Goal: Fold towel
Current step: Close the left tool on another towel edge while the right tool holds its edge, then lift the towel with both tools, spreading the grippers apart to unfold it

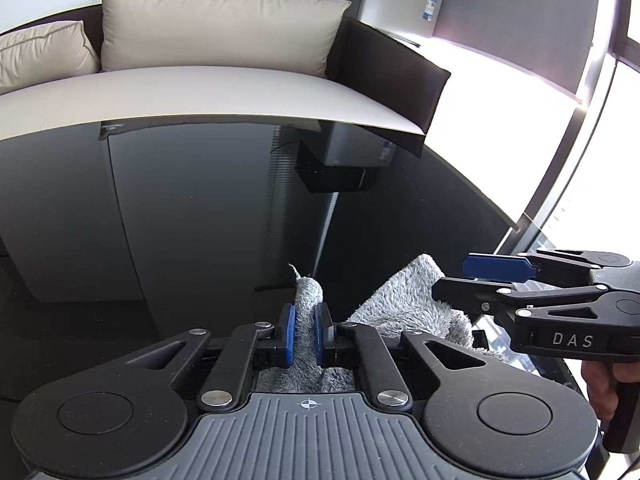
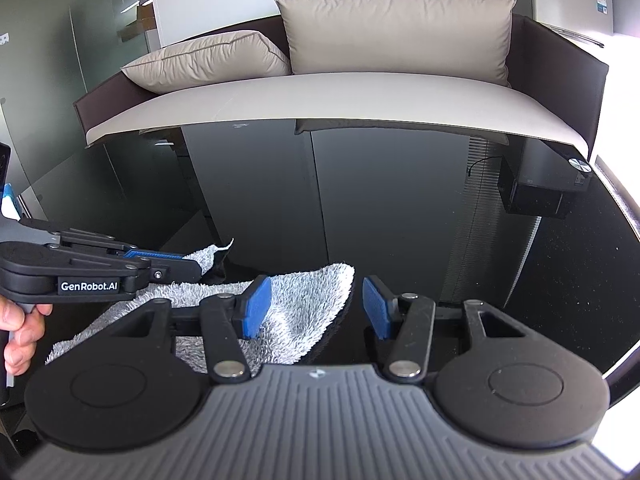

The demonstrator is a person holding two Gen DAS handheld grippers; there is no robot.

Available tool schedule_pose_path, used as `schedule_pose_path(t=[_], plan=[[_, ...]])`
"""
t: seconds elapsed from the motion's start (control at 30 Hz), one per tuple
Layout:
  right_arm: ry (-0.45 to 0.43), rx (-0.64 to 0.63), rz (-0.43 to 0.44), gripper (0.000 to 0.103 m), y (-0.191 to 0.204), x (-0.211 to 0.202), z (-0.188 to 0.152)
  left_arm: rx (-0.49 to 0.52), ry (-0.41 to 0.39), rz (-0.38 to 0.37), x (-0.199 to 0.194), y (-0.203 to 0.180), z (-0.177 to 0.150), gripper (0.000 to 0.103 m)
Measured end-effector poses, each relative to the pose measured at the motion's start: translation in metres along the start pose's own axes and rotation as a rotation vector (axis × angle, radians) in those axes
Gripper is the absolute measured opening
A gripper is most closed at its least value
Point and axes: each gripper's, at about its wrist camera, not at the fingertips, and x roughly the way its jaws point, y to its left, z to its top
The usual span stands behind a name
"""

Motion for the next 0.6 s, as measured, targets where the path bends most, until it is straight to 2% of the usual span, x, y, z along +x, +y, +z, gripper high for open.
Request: schedule_pose_path(t=[0.13, 0.2, 0.23, 0.3, 0.37, 0.4, 0.6], plan=[[0.022, 0.001, -0.016, 0.053, 0.004, 0.009, 0.000, -0.006, -0.002, -0.001, -0.001, 0.001, 0.000, 0.006], [0.037, -0.003, -0.014, 0.047, 0.006, 0.014, 0.000, -0.006, -0.003, -0.002, -0.001, 0.001, -0.001, 0.006], [0.041, -0.005, -0.018, 0.038, 0.007, 0.016, 0.000, -0.008, -0.004, 0.000, -0.002, 0.002, -0.001, 0.006], [0.045, -0.010, -0.029, 0.028, 0.009, 0.019, 0.000, -0.014, -0.008, 0.005, -0.003, 0.004, -0.001, 0.006], [0.045, -0.011, -0.041, 0.008, 0.009, 0.022, 0.000, -0.027, -0.014, 0.016, -0.006, 0.008, -0.001, 0.006], [0.041, -0.006, -0.046, 0.005, 0.008, 0.022, 0.000, -0.033, -0.016, 0.019, -0.007, 0.010, 0.000, 0.006], [-0.035, 0.039, -0.075, 0.003, -0.001, 0.010, 0.002, -0.079, -0.055, 0.049, -0.021, 0.023, 0.005, 0.006]])
